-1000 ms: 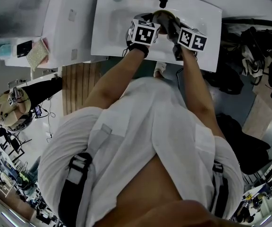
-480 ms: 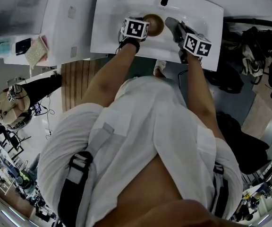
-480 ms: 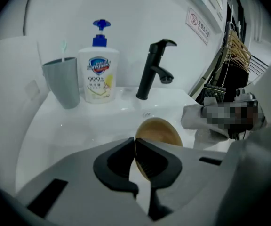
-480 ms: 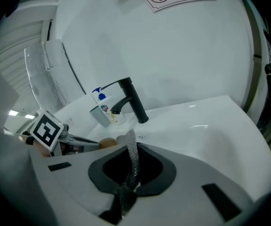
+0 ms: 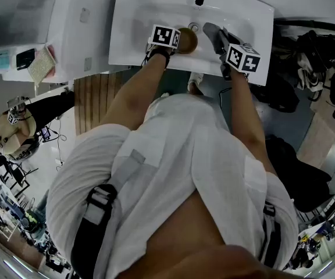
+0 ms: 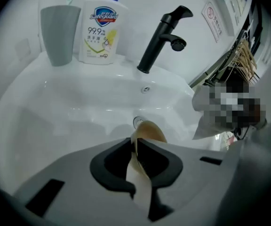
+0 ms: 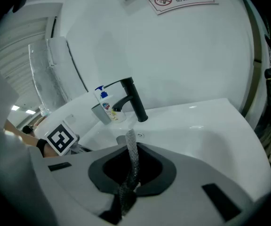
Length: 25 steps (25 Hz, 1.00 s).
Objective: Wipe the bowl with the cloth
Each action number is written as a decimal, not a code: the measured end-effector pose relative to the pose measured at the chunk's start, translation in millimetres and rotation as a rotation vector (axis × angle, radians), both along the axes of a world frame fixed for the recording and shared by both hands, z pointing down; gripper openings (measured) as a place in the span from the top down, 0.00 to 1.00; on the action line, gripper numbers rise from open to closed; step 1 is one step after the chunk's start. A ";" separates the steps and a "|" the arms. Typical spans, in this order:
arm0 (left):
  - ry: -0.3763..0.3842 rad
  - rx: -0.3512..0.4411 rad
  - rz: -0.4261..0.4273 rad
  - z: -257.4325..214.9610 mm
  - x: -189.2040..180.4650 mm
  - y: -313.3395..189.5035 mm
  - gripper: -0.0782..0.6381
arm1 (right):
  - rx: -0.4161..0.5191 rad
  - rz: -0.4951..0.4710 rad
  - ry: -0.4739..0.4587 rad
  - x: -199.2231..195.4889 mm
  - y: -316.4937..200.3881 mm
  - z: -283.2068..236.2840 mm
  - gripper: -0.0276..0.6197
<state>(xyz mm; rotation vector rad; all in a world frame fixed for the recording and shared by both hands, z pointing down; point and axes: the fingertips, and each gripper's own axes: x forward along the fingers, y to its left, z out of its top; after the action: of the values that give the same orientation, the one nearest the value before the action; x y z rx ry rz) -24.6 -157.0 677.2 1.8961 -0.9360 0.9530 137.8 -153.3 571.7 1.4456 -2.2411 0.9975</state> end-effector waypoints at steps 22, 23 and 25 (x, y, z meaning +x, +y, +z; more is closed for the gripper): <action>0.462 0.530 -0.018 -180.6 -37.2 -31.7 0.72 | 0.341 0.000 0.021 10.1 4.0 -102.3 0.90; 0.478 0.592 -0.007 -199.2 -42.9 -30.0 0.76 | 0.379 0.003 0.025 10.5 6.2 -114.7 0.90; 0.485 0.716 0.015 -234.0 -54.7 -24.7 0.83 | 0.453 0.009 0.031 11.1 11.8 -139.5 0.90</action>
<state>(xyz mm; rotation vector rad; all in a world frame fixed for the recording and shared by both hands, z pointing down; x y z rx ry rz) -79.3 -181.7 443.2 2.5621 -1.0336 0.1130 148.9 -141.5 432.2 1.6265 -2.5481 0.4778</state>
